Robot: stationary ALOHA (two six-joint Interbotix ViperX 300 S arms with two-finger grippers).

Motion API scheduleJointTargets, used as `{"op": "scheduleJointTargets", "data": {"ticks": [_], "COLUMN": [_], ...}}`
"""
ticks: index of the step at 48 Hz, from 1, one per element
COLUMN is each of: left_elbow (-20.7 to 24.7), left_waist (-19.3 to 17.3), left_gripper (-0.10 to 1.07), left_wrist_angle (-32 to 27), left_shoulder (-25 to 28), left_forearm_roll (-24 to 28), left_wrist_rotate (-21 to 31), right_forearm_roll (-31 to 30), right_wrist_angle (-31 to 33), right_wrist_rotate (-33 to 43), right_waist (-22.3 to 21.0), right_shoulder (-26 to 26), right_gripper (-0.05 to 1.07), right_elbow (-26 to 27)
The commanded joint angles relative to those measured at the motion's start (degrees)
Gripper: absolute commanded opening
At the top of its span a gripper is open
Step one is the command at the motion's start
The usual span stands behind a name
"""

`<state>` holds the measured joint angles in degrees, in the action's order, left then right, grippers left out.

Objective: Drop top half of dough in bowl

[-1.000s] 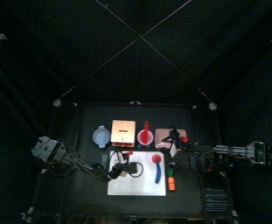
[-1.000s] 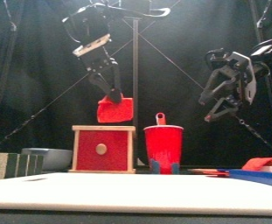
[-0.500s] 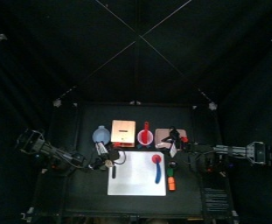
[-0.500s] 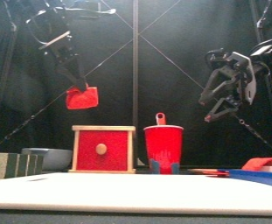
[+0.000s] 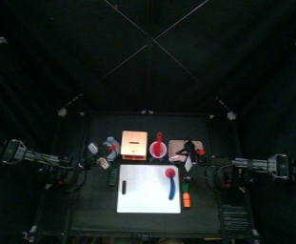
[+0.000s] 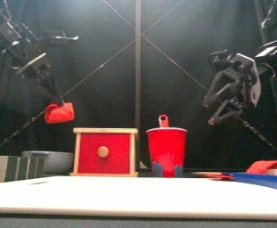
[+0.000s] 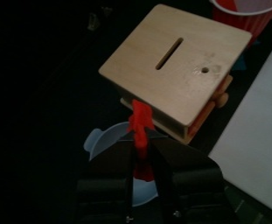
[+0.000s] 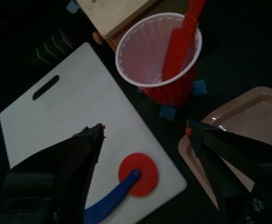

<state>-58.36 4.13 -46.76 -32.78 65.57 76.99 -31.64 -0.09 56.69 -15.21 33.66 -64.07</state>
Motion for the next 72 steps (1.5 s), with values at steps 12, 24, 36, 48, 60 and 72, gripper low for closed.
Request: {"op": "scheduleJointTargets", "data": {"ticks": [12, 24, 36, 48, 60, 72], "left_elbow": [-3.25, -4.66, -4.66, -4.31, -4.48, -4.13], "left_waist": [-9.84, -11.25, -11.6, -11.34, -11.07, -10.99], "left_gripper": [0.56, 0.66, 0.93, 1.0, 1.0, 1.0], "left_wrist_angle": [8.09, 11.51, 11.87, 14.5, 17.84, 16.79], "left_shoulder": [-0.09, -0.18, -0.09, -0.09, -0.09, -0.09], "left_forearm_roll": [0.62, 1.49, 1.23, 0.35, -0.09, 0.18], "left_wrist_rotate": [0.79, 0.88, 0.97, 1.14, 1.14, 0.35], "right_forearm_roll": [-0.09, -0.09, -0.09, 0.0, 0.0, 0.0], "right_wrist_angle": [-0.26, -0.26, -0.26, -0.26, -0.26, -0.26], "right_wrist_rotate": [0.09, 0.09, 0.09, 0.09, 0.0, 0.0], "right_waist": [-0.18, -0.26, -0.26, -0.26, -0.26, -0.26], "right_shoulder": [0.18, 0.09, 0.0, -0.09, -0.44, -1.14], "right_gripper": [1.04, 1.04, 1.04, 1.04, 1.04, 1.04], "right_elbow": [1.14, 1.14, 1.05, 1.05, 1.14, 1.23]}}
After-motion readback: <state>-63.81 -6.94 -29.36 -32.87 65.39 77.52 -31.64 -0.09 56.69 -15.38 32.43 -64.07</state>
